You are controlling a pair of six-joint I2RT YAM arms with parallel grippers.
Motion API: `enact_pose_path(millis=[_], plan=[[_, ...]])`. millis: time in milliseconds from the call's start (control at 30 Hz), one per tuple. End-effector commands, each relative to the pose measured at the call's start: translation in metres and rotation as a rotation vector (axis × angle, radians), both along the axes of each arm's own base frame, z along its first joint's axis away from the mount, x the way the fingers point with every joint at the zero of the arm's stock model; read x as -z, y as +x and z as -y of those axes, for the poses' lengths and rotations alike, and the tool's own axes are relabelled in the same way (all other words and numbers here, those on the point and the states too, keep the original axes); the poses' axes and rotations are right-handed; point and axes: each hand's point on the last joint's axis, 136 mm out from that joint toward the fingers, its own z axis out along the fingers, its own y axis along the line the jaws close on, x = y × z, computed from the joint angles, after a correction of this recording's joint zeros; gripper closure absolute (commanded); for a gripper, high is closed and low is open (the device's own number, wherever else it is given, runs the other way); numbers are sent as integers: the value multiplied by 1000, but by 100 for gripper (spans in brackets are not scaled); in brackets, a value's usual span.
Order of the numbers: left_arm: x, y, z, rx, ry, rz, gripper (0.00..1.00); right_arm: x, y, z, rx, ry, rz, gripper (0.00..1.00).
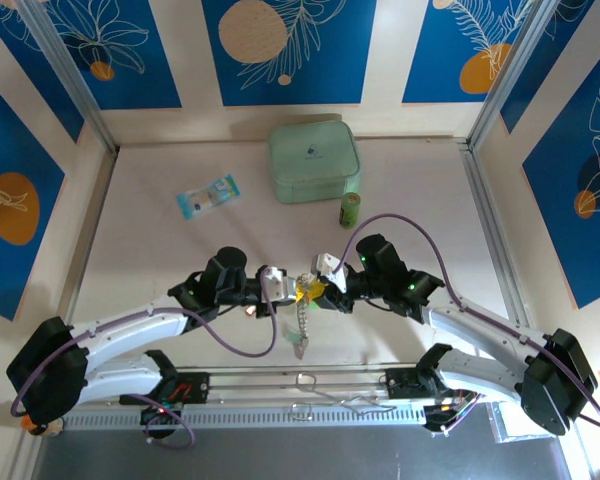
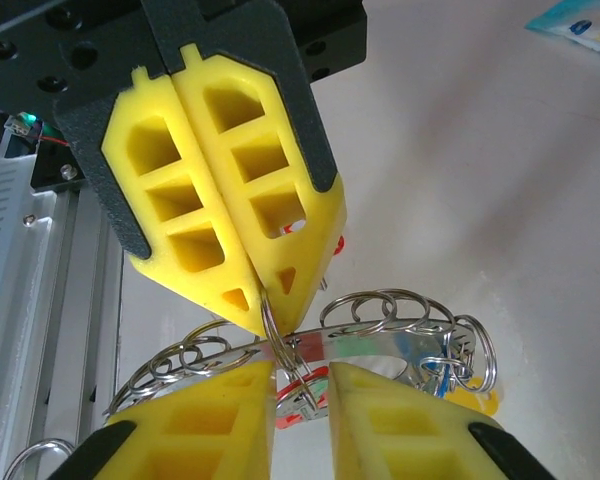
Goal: Put the keys on the keyring
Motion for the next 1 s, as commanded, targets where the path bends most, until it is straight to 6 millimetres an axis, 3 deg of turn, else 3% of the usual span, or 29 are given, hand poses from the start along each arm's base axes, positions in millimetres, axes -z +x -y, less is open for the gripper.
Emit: enact_pose_path(millis=[0, 967], plan=[[-11, -4, 2, 23, -45, 15, 100, 3, -4, 4, 0, -8, -6, 76], [-14, -5, 3, 32, -56, 18, 100, 16, -1, -2, -7, -28, -45, 97]])
